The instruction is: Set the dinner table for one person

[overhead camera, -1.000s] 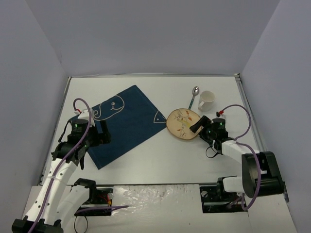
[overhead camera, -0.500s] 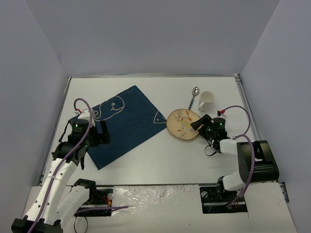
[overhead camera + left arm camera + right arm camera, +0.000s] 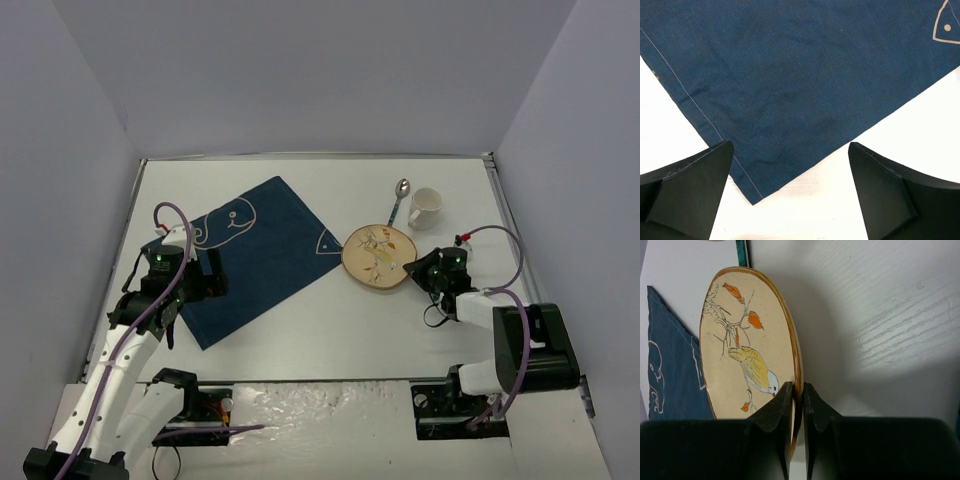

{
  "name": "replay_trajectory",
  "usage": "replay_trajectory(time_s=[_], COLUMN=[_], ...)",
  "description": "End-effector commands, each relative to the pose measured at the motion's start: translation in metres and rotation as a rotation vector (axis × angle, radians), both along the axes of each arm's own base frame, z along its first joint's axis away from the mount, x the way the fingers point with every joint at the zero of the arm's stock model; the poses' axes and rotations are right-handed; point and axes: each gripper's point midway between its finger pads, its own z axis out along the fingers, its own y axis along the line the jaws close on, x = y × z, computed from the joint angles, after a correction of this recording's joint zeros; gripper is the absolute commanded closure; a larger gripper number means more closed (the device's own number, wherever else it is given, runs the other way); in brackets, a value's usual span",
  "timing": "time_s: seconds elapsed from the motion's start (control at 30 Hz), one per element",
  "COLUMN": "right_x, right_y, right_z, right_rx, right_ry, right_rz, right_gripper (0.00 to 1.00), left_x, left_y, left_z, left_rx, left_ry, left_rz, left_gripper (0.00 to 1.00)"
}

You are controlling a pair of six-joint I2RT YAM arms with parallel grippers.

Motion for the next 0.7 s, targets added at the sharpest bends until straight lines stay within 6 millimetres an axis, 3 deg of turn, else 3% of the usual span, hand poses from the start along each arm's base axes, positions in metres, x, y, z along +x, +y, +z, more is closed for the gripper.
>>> replay_trajectory(time_s=[0.0,0.2,0.43,0.53,0.67], right_x=[-0.014,-0.009,0.003,0.006,0.017], right_y=[-0.014,0.008,0.046,0.076,0.138], right_z=[0.007,0.069,0.17,0.19,0.212], right_rx=[-0.091,-0.022,0.067,0.087,0.118], right_ry=[0.031,-0.115,-0.334,-0.364,-0.396], right_rz=[-0.004,0.098,0.288,0.385,0.518], right_gripper=[1.0,1.0,1.0,1.0,1.0], left_x=[0.012,0.007,0.001,0.001,0.002], left_y=[-0.004,-0.005,-0.007,-0.009,-0.009], left_z=[0.019,0.02,0.054,0.072,0.092], left_rx=[-0.006,-0.015,-0.037,-0.058,-0.065], left_ry=[-0.076,-0.054,-0.063,-0.08,-0.092], left_rz=[-0.014,-0.005,-0.004,-0.002,0.002], left_gripper=[0.03,0.03,0.03,0.03,0.03])
